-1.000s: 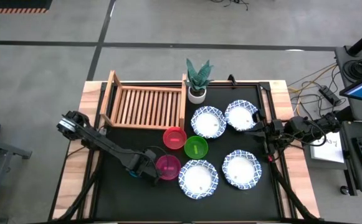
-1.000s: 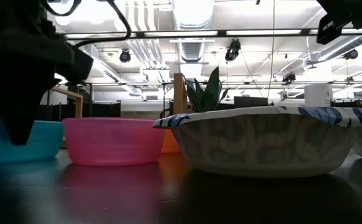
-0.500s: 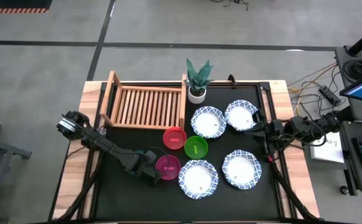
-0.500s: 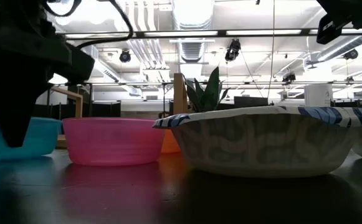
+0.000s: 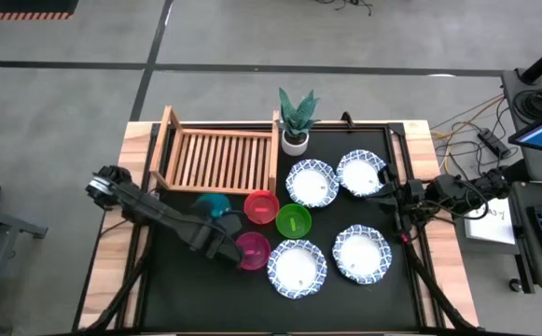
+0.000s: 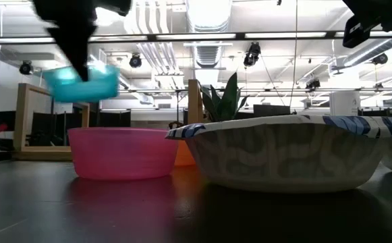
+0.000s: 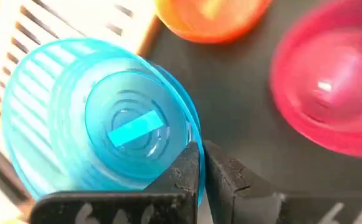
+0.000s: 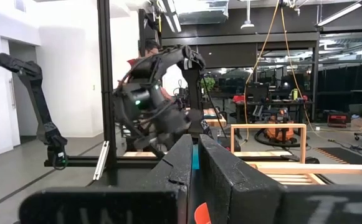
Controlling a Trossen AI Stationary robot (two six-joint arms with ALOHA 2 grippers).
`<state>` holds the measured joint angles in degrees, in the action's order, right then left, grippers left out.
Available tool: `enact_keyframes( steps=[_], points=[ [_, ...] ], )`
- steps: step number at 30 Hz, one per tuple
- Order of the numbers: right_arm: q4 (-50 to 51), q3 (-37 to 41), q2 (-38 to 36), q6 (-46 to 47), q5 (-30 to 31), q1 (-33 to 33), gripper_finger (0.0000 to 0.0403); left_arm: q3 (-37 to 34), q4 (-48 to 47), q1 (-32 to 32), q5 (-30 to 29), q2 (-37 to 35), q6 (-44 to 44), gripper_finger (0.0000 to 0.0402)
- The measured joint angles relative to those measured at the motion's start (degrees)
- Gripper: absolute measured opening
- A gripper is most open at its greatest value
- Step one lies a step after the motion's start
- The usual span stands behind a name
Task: Place and stack bowls onto a shelf
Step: Put the blue bowl on the shelf
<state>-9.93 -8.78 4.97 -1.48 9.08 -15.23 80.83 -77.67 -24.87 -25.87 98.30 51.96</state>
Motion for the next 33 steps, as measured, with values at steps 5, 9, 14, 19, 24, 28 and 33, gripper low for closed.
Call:
enact_keyframes(
  steps=[5, 9, 14, 19, 24, 28, 33],
  points=[
    [0.23, 0.00, 0.00, 0.01, 0.00, 0.01, 0.0018, -1.67, -0.13, 8.59, -6.62, -0.16, -13.34, 0.0000],
    [0.26, 0.00, 0.09, 0.01, 0.00, 0.01, 0.0018, -6.32, 0.91, 17.91, -8.24, -0.33, -21.61, 0.0000],
    [0.28, 0.00, 0.11, -0.02, 0.00, 0.01, 0.0018, -14.10, 9.02, 29.82, -8.15, -1.14, -30.36, 0.0000],
    [0.29, 0.00, 0.11, -0.02, 0.00, 0.01, 0.0018, -19.89, 16.41, 39.79, -4.80, -2.37, -37.47, 0.0000],
    [0.29, 0.00, 0.11, -0.04, 0.04, 0.01, 0.0018, -22.83, 22.83, 45.65, -1.19, -2.91, -41.91, 0.0000],
    [0.32, 0.00, 0.11, -0.24, 0.07, 0.01, 0.0018, -23.56, 26.57, 47.29, 0.06, -2.91, -44.02, 0.0000],
    [0.80, 0.04, 0.11, -0.59, 0.07, 0.01, 0.0018, -23.54, 27.71, 47.92, -0.16, -2.91, -44.64, 0.0002]
  ],
)
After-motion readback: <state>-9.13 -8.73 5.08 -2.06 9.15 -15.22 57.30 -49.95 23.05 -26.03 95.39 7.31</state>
